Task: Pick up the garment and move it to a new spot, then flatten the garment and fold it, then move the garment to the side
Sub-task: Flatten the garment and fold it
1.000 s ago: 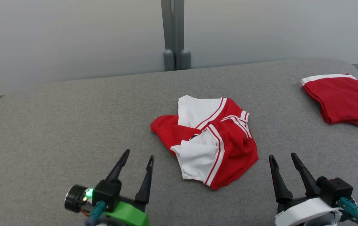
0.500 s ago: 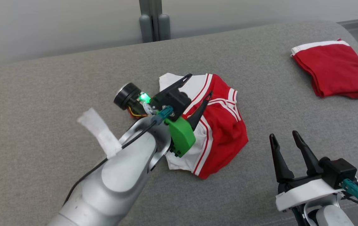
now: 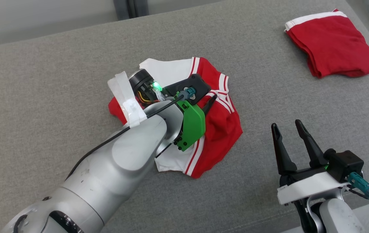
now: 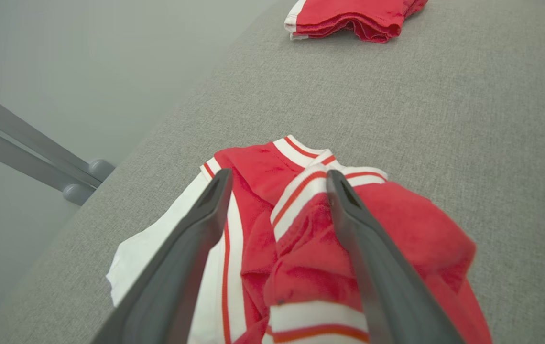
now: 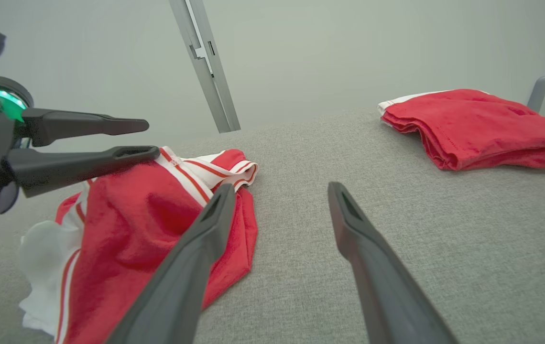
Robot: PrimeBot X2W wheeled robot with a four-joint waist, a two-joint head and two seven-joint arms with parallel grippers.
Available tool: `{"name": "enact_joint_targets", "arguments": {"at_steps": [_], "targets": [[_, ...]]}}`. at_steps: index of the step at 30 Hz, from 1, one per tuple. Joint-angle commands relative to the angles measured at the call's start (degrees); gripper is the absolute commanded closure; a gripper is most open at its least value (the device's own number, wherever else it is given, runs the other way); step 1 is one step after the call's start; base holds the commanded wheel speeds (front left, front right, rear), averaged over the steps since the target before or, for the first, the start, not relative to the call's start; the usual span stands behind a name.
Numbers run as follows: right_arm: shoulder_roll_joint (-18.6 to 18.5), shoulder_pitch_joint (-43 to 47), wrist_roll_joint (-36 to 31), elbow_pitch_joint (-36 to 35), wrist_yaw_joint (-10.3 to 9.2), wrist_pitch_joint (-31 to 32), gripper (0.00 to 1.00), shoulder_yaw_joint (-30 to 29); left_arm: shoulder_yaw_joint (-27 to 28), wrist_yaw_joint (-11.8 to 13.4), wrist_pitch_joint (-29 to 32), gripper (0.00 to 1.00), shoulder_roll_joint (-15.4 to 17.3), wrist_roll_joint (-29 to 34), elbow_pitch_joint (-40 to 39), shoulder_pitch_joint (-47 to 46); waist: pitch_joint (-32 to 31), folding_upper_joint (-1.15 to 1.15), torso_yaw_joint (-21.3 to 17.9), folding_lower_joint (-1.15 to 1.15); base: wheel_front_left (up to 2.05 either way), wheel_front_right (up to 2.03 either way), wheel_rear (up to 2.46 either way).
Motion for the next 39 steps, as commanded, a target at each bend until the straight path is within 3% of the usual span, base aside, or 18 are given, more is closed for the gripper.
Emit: {"name": "enact_joint_targets", "arguments": {"at_steps": [1, 15, 16, 17, 18, 23, 31, 35, 39], "targets": [[0.21, -1.04, -0.03, -0.10, -0.04, -0.03, 0.00, -0.02, -1.02, 0.16, -0.14, 0.00, 0.28, -0.75, 0.89, -1.32, 1.13, 0.00, -0.81, 0.00, 0.00, 0.00, 0.00], [1.00, -1.29, 0.08, 0.32, -0.04, -0.03, 0.00, -0.16, -11.77, 0.15, 3.56, 0.02, 0.27, -9.94, 3.58, -2.76, 0.94, 0.00, -1.38, 0.00, 0.00, 0.00, 0.00], [1.08, -1.31, 0.14, 0.30, -0.04, -0.03, 0.00, -0.15, -12.27, 0.15, 4.18, 0.54, 0.26, -10.91, 3.24, -2.63, 0.89, 0.00, -1.51, 0.00, 0.00, 0.00, 0.00], [1.15, -1.34, 0.16, 0.29, -0.04, -0.03, 0.00, -0.10, -12.53, 0.15, 4.53, 0.93, 0.27, -11.79, 3.13, -2.65, 0.89, 0.00, -1.60, 0.00, 0.00, 0.00, 0.00], [1.23, -1.43, 0.19, 0.31, -0.04, -0.03, 0.00, 0.00, -13.10, 0.15, 5.30, 1.00, 0.28, -12.88, 3.10, -2.59, 0.87, 0.00, -1.75, 0.00, 0.00, 0.00, 0.00], [1.47, -1.25, 0.48, 0.52, -0.04, -0.03, 0.00, 0.00, -13.83, 0.15, 3.67, 1.00, 0.63, -18.05, 1.13, -3.44, 0.21, 0.00, -2.12, 0.00, 0.00, 0.00, 0.00], [1.78, -0.58, 0.62, 0.98, -0.04, -0.03, 0.00, 0.55, -8.85, 0.15, -2.03, 1.00, 1.80, -32.57, -8.32, -10.30, -2.65, 0.00, -3.28, 0.00, 0.00, 0.00, 0.00], [1.72, -0.37, 0.76, 1.49, -0.04, -0.03, 0.00, 1.49, -6.43, 0.15, -6.35, 1.00, 4.19, -33.44, -9.67, -19.24, -3.89, 0.00, -4.51, 0.00, 0.00, 0.00, 0.00], [1.43, 0.20, 0.98, 1.73, -0.04, -0.03, 0.00, 2.04, -0.98, 0.15, -11.70, 1.00, 4.36, -35.57, -6.81, -27.35, -4.86, 0.00, -5.33, 0.00, 0.00, 0.00, 0.00]]}}
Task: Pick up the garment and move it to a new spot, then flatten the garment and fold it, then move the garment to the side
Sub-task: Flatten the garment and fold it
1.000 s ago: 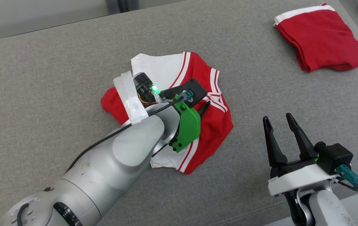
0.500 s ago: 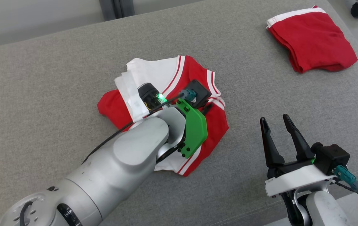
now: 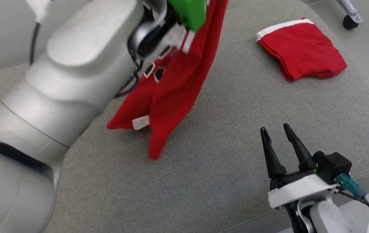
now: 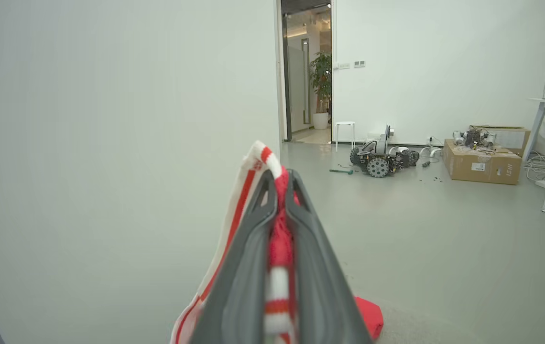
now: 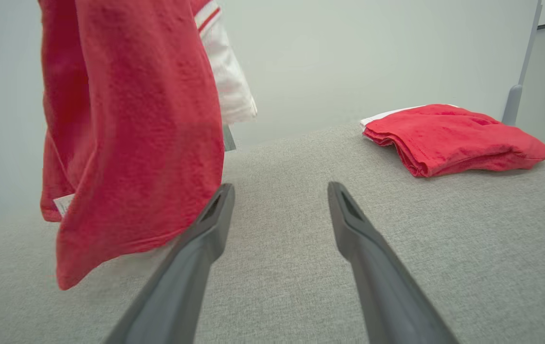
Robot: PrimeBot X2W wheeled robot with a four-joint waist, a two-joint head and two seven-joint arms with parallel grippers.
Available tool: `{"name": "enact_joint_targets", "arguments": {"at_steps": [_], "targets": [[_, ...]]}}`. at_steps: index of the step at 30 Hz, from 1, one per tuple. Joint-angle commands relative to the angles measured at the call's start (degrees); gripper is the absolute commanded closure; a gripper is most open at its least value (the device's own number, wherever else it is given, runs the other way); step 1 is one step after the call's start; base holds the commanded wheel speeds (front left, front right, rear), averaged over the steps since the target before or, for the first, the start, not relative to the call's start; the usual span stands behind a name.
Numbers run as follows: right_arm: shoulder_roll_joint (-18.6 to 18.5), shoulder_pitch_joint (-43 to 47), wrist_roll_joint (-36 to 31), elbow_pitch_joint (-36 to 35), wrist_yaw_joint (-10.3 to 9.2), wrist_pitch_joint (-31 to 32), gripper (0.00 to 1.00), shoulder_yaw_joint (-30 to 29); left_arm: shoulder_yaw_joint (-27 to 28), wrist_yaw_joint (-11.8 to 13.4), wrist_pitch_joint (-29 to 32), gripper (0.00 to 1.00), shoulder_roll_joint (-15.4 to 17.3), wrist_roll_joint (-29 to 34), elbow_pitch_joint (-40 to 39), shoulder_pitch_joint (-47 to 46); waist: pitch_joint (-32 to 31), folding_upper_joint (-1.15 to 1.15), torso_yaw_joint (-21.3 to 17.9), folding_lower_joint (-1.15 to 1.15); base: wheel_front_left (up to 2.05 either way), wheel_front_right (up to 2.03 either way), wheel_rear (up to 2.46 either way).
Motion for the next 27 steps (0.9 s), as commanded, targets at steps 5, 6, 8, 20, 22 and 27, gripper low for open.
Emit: {"name": "enact_joint_targets", "arguments": {"at_steps": [5, 6, 8, 20, 22, 27], "targets": [[-0.84, 1.98, 0.16, 0.08, -0.04, -0.03, 0.00, -1.19, 5.36, 0.15, -4.98, 1.00, -0.16, -2.90, 2.23, -6.06, -1.99, 0.00, 1.16, 0.00, 0.00, 0.00, 0.00], [-0.97, 2.19, 0.06, -0.04, -0.04, -0.03, 0.00, -1.62, 6.09, 0.16, -5.40, 1.00, -0.17, -3.56, 2.45, -5.79, -2.16, 0.00, 1.76, 0.00, 0.00, 0.00, 0.00], [-1.21, 2.87, -0.25, -0.27, -0.04, -0.03, 0.00, -2.08, 7.00, 0.16, -5.98, 1.00, 0.04, -4.29, 3.32, -2.88, -2.79, 0.00, 3.17, 0.00, 0.00, 0.00, 0.00], [-2.38, 4.76, -0.83, -0.62, -0.04, -0.03, 0.00, -1.75, 10.11, 1.87, -7.16, 1.00, 2.26, -7.73, 14.18, 32.51, -5.75, 0.00, 10.33, 0.00, 0.00, 0.00, 0.00], [-2.75, 4.90, -0.80, -0.71, -0.04, -0.03, 0.00, -1.50, 13.51, 2.19, -7.12, 1.00, 2.46, -6.04, 14.60, 36.34, -5.62, 0.00, 10.77, 0.00, 0.00, 0.00, 0.00], [-3.49, 5.33, -0.71, -0.74, -0.04, -0.03, 0.00, -1.58, 21.43, 3.83, -7.06, 1.00, 1.86, 2.58, 12.42, 40.77, -5.25, 0.00, 11.61, 0.00, 0.00, 0.00, 0.00]]}}
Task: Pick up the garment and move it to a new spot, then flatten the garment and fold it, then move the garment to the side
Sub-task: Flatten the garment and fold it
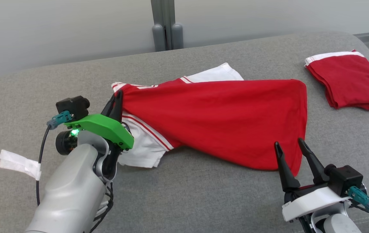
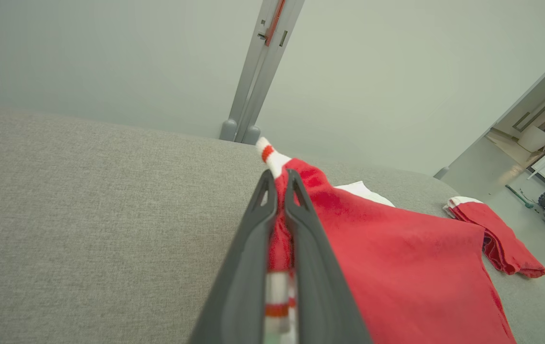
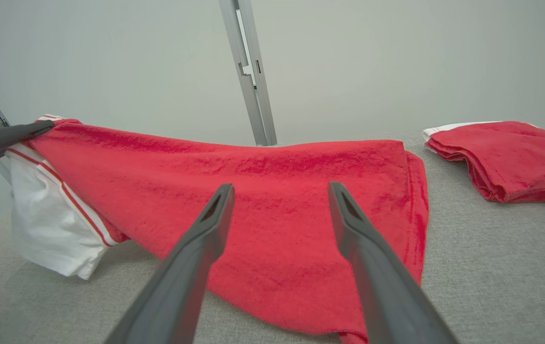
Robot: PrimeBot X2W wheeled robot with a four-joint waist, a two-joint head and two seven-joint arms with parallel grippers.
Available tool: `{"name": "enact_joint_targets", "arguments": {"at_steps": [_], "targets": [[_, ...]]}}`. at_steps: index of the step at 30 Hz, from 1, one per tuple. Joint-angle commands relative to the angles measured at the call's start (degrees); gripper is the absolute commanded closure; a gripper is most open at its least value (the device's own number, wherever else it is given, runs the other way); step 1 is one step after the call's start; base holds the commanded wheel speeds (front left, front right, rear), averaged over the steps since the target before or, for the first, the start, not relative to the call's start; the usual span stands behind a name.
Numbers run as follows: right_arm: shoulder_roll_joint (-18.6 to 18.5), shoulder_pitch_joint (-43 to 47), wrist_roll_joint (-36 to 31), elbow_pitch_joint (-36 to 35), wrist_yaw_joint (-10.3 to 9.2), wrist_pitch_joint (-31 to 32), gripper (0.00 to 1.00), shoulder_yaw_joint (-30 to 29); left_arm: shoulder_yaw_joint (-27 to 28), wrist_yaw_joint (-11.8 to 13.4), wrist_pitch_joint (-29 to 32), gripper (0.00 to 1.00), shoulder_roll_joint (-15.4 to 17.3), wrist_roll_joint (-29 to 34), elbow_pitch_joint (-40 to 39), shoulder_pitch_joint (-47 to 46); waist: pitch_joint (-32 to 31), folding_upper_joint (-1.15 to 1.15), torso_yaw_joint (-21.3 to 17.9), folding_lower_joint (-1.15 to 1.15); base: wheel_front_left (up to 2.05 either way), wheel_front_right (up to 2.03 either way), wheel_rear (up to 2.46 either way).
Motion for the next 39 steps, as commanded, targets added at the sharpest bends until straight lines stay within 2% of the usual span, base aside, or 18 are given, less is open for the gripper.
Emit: {"name": "enact_joint_targets", "arguments": {"at_steps": [1, 2, 3, 4, 9, 15, 18, 21, 30, 36, 39], "targets": [[-0.35, 0.84, -0.06, 0.11, -0.02, -0.03, 0.00, 0.27, 2.40, 1.09, -0.26, 1.00, -0.54, 2.89, -1.12, 1.18, 0.08, 0.00, 0.38, 0.00, 0.00, 0.00, 0.00], [-0.38, 0.80, -0.03, 0.20, -0.02, -0.03, 0.00, 0.48, 3.78, 1.58, -0.22, 0.96, -0.92, 4.79, -1.65, 1.94, 0.08, 0.00, 0.38, 0.00, 0.00, 0.00, 0.00], [-0.39, 0.69, 0.00, 0.30, -0.02, -0.03, 0.00, 0.74, 5.39, 1.82, -0.21, 0.56, -1.57, 6.65, -2.05, 2.86, 0.05, 0.00, 0.30, 0.00, 0.00, 0.00, 0.00], [-0.34, 0.56, 0.06, 0.37, -0.02, -0.03, 0.00, 0.98, 6.64, 1.70, -0.21, 0.00, -2.12, 7.80, -2.31, 3.39, 0.01, 0.00, 0.18, 0.00, 0.00, 0.00, 0.00], [-0.20, -0.26, 0.41, 0.26, -0.02, -0.03, 0.00, 1.79, 11.59, 1.61, -0.22, 0.00, -2.92, 18.16, -5.45, 6.59, 0.01, 0.00, -0.56, 0.00, 0.00, 0.00, 0.00], [-0.31, 0.71, 0.50, -0.36, -0.02, -0.03, 0.00, 0.55, 21.17, 5.70, -0.16, 0.00, -1.17, 29.02, -14.41, 15.96, 0.68, 0.00, -0.63, 0.00, 0.00, 0.00, 0.00], [-0.03, 0.93, 0.42, -0.58, -0.02, -0.03, 0.00, 0.23, 23.98, 6.32, -0.16, 0.00, -0.98, 31.89, -14.11, 20.69, 1.26, 0.00, -0.52, 0.00, 0.00, 0.00, 0.00], [0.16, 0.56, 0.32, -0.60, -0.02, -0.03, 0.00, 0.26, 22.91, 5.64, -0.17, 0.00, -0.98, 34.70, -9.44, 22.35, 2.06, 0.00, -0.50, 0.00, 0.00, 0.00, 0.00], [-0.29, -1.81, 0.39, -0.96, -0.02, -0.03, 0.00, 0.29, 21.54, 3.84, -0.16, 0.00, -3.03, 38.17, 0.19, 17.04, 4.67, 0.00, -1.53, 0.00, 0.00, 0.00, 0.00], [-0.41, -2.21, 0.38, -1.17, -0.02, -0.03, 0.00, -0.41, 16.83, -0.75, -0.11, 0.00, -4.49, 41.15, 3.06, 16.20, 5.45, 0.00, -2.05, 0.00, 0.00, 0.00, 0.00], [-0.07, -2.14, 0.24, -1.25, -0.02, -0.03, 0.00, -0.65, 14.04, -2.00, -0.04, 0.00, -5.17, 42.62, 4.40, 16.26, 5.69, 0.00, -2.07, 0.00, 0.00, 0.00, 0.00]]}}
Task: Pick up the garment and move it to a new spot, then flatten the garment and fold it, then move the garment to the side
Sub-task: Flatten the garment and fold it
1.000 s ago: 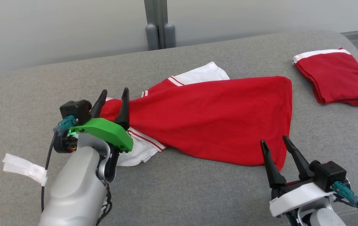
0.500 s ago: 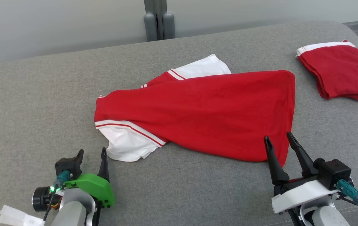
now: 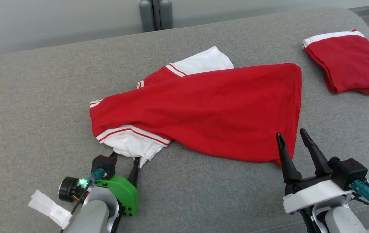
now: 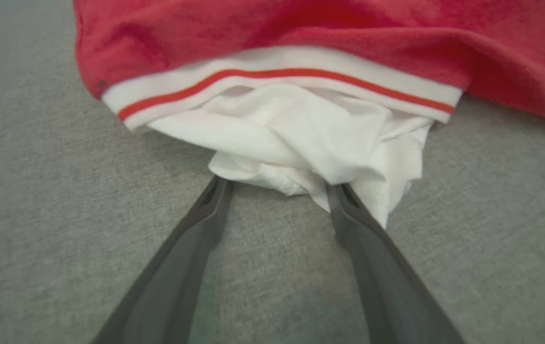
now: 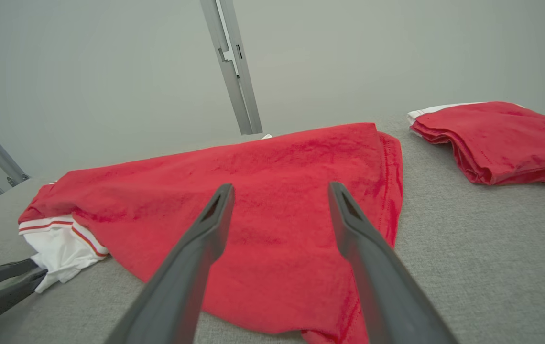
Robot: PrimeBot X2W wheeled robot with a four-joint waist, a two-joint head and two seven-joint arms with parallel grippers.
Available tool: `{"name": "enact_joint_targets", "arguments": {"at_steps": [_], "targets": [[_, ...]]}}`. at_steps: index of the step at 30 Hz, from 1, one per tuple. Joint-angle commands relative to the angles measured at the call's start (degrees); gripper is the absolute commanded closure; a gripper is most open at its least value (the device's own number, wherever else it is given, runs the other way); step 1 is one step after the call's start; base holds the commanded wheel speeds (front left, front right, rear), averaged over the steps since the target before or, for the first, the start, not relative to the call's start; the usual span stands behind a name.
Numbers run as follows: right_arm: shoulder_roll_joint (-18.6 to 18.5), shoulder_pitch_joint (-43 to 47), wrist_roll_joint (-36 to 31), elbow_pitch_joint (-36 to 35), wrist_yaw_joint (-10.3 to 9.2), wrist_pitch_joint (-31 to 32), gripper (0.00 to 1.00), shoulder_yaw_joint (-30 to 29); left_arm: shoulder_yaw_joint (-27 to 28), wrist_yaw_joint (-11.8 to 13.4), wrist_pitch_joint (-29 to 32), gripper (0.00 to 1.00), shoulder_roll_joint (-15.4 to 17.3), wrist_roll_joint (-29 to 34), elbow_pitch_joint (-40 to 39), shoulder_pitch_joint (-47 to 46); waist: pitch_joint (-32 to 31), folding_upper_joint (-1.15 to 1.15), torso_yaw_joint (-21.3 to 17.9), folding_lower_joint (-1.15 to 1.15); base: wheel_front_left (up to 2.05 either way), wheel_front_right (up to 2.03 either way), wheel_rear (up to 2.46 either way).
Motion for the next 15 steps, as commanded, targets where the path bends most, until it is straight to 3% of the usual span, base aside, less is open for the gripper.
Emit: {"name": "enact_joint_targets", "arguments": {"at_steps": [1, 2, 6, 15], "targets": [[0.31, -0.53, -0.23, -0.21, -0.02, -0.03, 0.00, -0.17, -1.54, -0.86, 0.28, 0.80, -0.59, 1.04, 1.17, 0.23, 0.10, 0.00, 0.01, 0.00, 0.00, 0.00, 0.00], [0.41, -0.54, -0.30, -0.19, -0.02, -0.03, 0.00, -0.19, -2.15, -1.01, 0.29, 1.00, -0.72, 1.30, 1.12, 0.14, 0.13, 0.00, 0.04, 0.00, 0.00, 0.00, 0.00], [0.73, -0.79, -0.41, -0.19, -0.02, -0.03, 0.00, -0.39, -3.28, -1.21, 0.23, 1.00, -0.46, 2.94, -1.62, -0.24, 0.25, 0.00, 0.45, 0.00, 0.00, 0.00, 0.00], [1.32, 0.62, -0.29, -0.33, -0.02, -0.03, 0.00, -1.24, 2.32, 4.00, 0.16, 1.00, 3.42, 5.56, -19.54, 5.57, -0.49, 0.00, 3.11, 0.00, 0.00, 0.00, 0.00]]}}
